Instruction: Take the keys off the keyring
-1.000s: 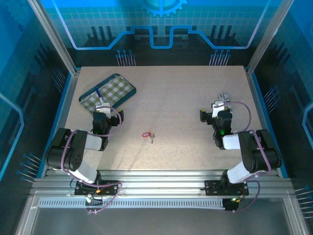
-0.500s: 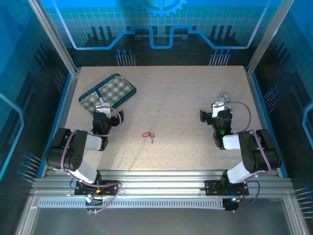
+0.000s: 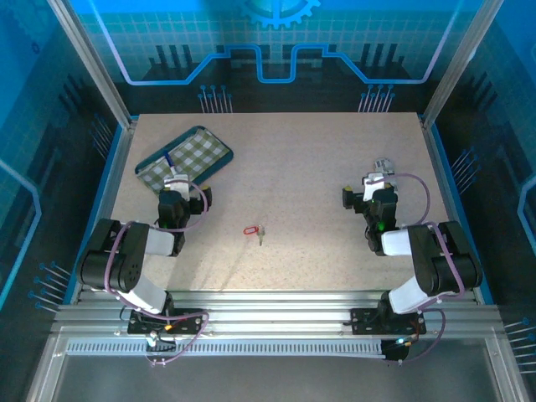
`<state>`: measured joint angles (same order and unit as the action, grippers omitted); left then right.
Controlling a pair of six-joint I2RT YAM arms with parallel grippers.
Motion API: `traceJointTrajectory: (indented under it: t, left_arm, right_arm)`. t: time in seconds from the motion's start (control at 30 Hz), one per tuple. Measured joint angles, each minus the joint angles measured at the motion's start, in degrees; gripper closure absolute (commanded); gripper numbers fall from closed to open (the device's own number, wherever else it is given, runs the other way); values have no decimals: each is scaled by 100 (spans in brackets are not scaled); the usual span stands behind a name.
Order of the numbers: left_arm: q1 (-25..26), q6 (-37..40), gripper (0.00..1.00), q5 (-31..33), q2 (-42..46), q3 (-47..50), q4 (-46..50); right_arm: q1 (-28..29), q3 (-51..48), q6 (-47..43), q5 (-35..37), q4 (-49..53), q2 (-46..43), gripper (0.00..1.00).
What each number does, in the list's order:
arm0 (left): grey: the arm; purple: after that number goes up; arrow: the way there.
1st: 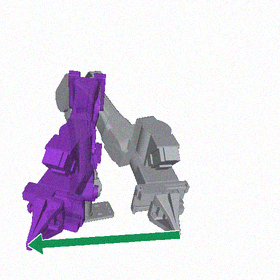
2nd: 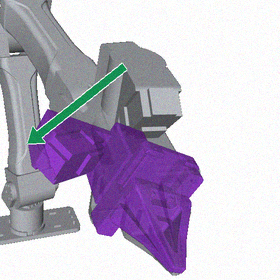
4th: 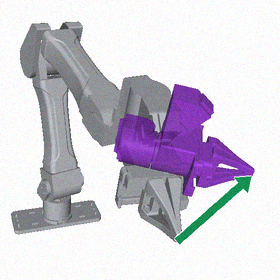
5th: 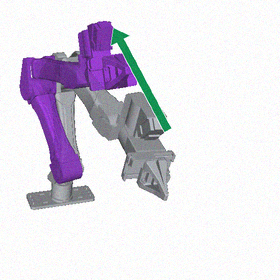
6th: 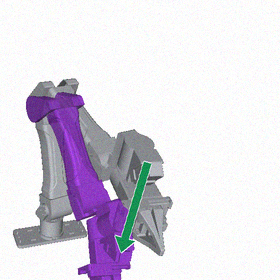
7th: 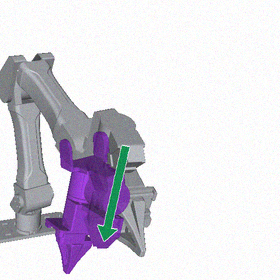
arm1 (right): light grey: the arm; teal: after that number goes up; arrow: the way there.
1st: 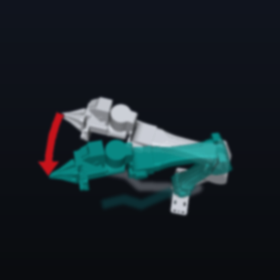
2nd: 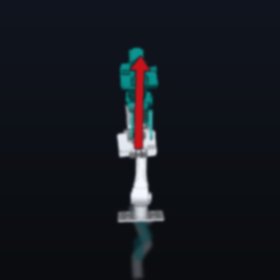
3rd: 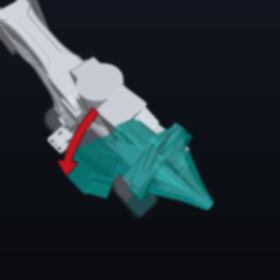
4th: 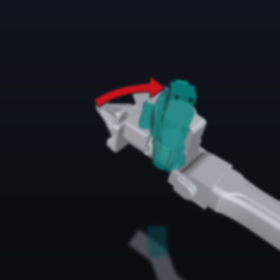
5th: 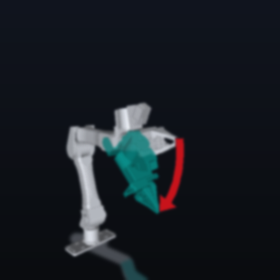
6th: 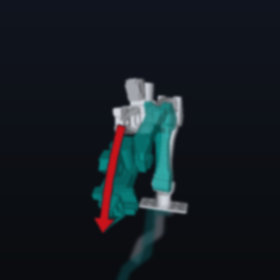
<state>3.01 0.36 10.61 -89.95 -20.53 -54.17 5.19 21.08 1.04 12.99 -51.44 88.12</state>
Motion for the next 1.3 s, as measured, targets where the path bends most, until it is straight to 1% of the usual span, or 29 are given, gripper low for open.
traceJointTrajectory:
  t: [0.4, 0.5, 0.63, 0.73, 0.77, 0.8, 0.83, 0.87, 0.9, 0.93, 1.0, 1.03, 1.1, 1.17, 1.23, 1.3]
  left_arm:
    - [-103, -22, 0, -149, 2, -2, 129]
    - [-103, -26, 0, -144, 131, -4, 258]
    - [-103, -50, 0, -46, 859, -295, 1222]
    - [-118, -407, 1, -22, 1456, -841, 2057]
    - [-146, -599, 1, -140, 1606, -1102, 2378]
    - [-179, -767, 1, -284, 1681, -1351, 2697]
    - [-219, -960, 8, -496, 1714, -1703, 3047]
    - [-249, -1106, 19, -763, 1711, -2033, 3362]
    - [-267, -1228, 30, -1060, 1692, -2288, 3582]
    - [-269, -1342, 37, -1405, 1659, -2520, 3777]
    - [-221, -1495, 46, -2050, 1547, -2859, 4144]
    - [-149, -1510, 48, -2367, 1460, -3008, 4393]
    - [61, -1506, 51, -2758, 1276, -3206, 4839]
    - [417, -1353, 56, -3110, 999, -3458, 5449]
    - [809, -1150, 56, -3383, 673, -3689, 6011]
    - [1161, -933, 52, -3497, 356, -3866, 6496]
  right_arm:
    - [0, 0, 0, 52, 0, -7, 0]
    - [37, 0, -20, 149, 179, -190, 0]
    - [157, 155, -42, 302, 1023, -1038, 0]
    - [98, 422, 348, 225, 1661, -1893, 0]
    - [2, 518, 715, 72, 1947, -2210, 0]
    - [-184, 625, 1158, -142, 2236, -2555, 4]
    - [-468, 737, 1600, -498, 2450, -2815, 14]
    - [-769, 844, 1967, -925, 2555, -2946, 21]
    - [-1034, 960, 2280, -1322, 2636, -3005, 26]
    - [-1209, 1071, 2533, -1694, 2717, -3003, 29]
    - [-1259, 1233, 2815, -2321, 2979, -3010, 36]
    - [-1167, 1283, 2942, -2601, 3202, -3053, 37]
    - [-1023, 1338, 3018, -2931, 3593, -3174, 36]
    - [-890, 1384, 3082, -3272, 4030, -3370, 34]
    - [-772, 1423, 3108, -3530, 4330, -3556, 33]
    - [-640, 1429, 3108, -3679, 4546, -3705, 32]
